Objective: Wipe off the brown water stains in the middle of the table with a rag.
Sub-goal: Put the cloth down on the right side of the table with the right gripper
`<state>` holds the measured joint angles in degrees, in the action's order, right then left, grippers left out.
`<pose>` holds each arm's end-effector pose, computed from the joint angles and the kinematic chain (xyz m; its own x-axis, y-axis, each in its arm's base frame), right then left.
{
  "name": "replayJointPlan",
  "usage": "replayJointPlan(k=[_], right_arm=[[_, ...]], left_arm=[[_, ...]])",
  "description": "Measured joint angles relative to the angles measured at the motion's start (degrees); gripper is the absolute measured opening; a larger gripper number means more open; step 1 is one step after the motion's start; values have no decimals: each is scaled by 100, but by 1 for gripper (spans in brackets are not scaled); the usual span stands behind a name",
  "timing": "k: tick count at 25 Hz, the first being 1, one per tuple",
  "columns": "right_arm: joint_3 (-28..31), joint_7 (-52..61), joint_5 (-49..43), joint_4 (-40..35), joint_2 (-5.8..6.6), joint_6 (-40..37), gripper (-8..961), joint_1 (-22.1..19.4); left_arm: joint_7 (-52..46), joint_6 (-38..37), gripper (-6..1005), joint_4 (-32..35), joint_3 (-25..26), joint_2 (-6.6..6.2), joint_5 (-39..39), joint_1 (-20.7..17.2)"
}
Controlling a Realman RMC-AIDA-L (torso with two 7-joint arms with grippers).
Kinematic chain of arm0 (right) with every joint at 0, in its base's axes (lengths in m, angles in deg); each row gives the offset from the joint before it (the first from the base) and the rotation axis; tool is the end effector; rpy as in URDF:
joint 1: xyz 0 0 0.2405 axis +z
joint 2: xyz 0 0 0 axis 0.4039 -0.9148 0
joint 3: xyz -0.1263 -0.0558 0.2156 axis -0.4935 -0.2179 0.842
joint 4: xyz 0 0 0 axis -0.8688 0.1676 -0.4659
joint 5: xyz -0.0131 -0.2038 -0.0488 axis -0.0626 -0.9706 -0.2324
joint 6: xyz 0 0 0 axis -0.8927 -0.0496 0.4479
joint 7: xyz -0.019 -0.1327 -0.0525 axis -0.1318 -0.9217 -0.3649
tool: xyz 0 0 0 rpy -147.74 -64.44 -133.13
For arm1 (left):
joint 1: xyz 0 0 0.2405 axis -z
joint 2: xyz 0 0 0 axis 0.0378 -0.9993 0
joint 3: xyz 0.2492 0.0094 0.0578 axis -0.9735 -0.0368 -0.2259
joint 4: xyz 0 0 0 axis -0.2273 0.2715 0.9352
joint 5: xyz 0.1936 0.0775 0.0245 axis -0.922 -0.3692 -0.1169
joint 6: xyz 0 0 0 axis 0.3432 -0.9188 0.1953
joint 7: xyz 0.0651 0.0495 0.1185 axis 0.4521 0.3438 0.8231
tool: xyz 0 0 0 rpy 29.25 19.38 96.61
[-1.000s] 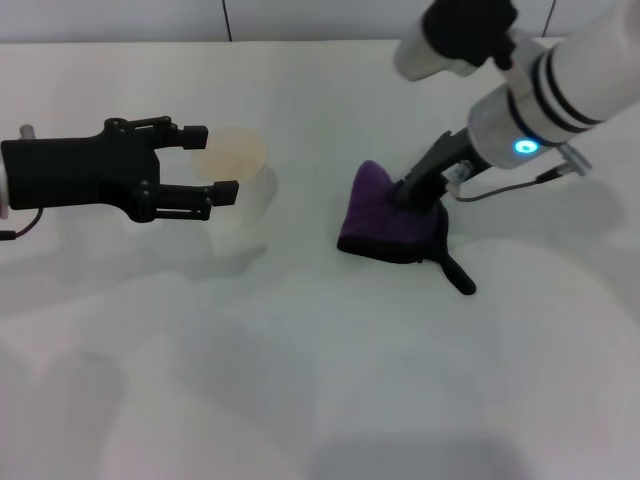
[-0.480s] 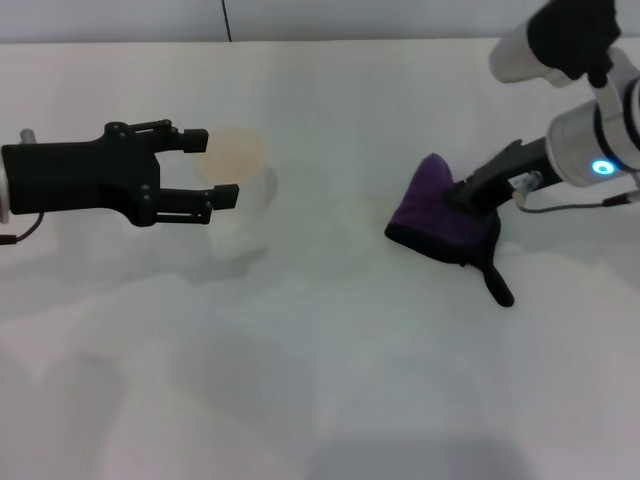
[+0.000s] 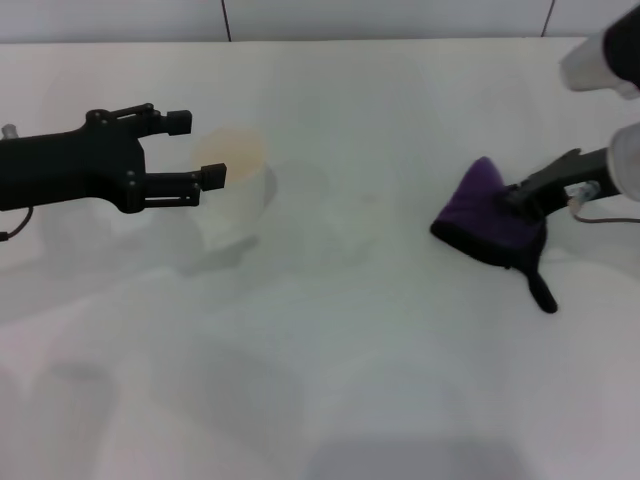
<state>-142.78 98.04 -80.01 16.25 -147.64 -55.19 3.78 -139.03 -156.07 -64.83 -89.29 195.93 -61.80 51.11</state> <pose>0.2147 0.3794 0.0017 0.7927 -0.6047 -0.0771 -0.5537 -0.6613 -0.5061 -0.2538 0.3482 0.0475 0.8408 0.2104 0.4987 0.3728 -0.8931 -0.2517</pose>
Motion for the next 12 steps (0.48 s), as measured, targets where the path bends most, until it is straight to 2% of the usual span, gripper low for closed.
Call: replayJointPlan(k=[4, 12], right_arm=[[221, -39, -98, -237, 20, -72, 83, -194], [727, -68, -424, -332, 41, -283, 85, -307]], left_arm=[[-21, -15, 866, -11, 0, -3, 53, -18], [-33, 7, 862, -1, 0, -1, 119, -17]])
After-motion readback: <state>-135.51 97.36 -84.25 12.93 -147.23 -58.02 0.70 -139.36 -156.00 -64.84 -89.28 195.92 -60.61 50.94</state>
